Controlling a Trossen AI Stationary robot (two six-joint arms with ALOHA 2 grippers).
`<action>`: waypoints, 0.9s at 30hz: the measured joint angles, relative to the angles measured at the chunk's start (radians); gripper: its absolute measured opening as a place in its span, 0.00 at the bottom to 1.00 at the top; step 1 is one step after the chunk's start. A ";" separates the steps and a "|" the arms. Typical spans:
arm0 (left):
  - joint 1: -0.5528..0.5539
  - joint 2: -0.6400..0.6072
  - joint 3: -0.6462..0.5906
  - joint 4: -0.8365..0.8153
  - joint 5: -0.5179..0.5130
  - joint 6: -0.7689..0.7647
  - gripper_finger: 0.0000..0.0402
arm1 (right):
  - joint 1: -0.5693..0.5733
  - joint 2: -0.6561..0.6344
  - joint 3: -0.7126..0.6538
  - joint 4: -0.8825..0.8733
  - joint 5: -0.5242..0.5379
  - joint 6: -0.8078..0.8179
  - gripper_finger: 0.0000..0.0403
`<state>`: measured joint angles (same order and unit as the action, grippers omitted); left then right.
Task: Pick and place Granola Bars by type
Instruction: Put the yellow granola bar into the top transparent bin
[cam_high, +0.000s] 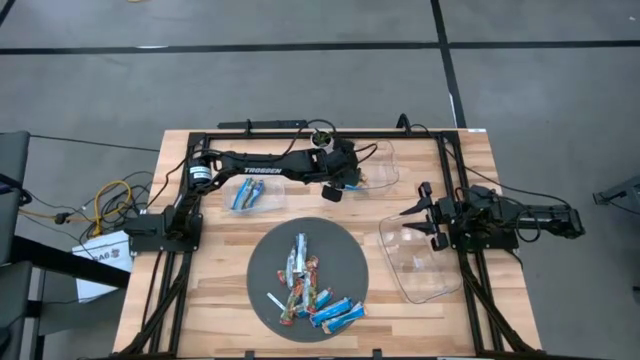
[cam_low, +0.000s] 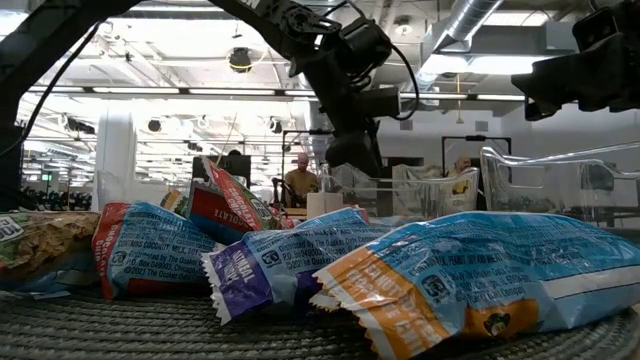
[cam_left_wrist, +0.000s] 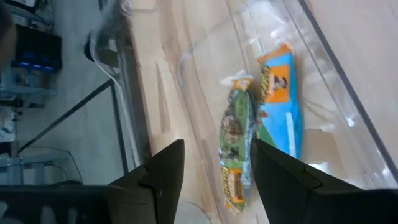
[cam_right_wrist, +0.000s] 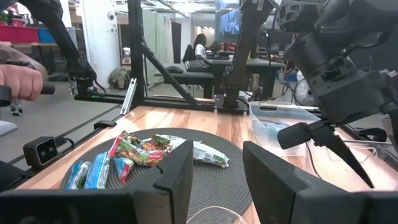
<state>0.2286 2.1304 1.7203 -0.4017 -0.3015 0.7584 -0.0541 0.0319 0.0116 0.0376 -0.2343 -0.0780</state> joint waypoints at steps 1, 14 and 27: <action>-0.002 0.000 0.001 0.009 0.000 0.001 0.44 | 0.000 0.000 0.000 0.000 0.000 0.000 0.33; -0.113 -0.005 0.093 -0.040 -0.089 0.005 0.44 | 0.000 0.000 0.000 0.000 0.000 0.000 0.33; -0.286 -0.021 0.095 -0.202 -0.125 -0.273 0.44 | 0.000 0.000 0.000 0.000 0.000 0.000 0.33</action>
<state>-0.0572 2.1090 1.8153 -0.6032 -0.4262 0.4858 -0.0543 0.0321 0.0116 0.0376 -0.2344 -0.0780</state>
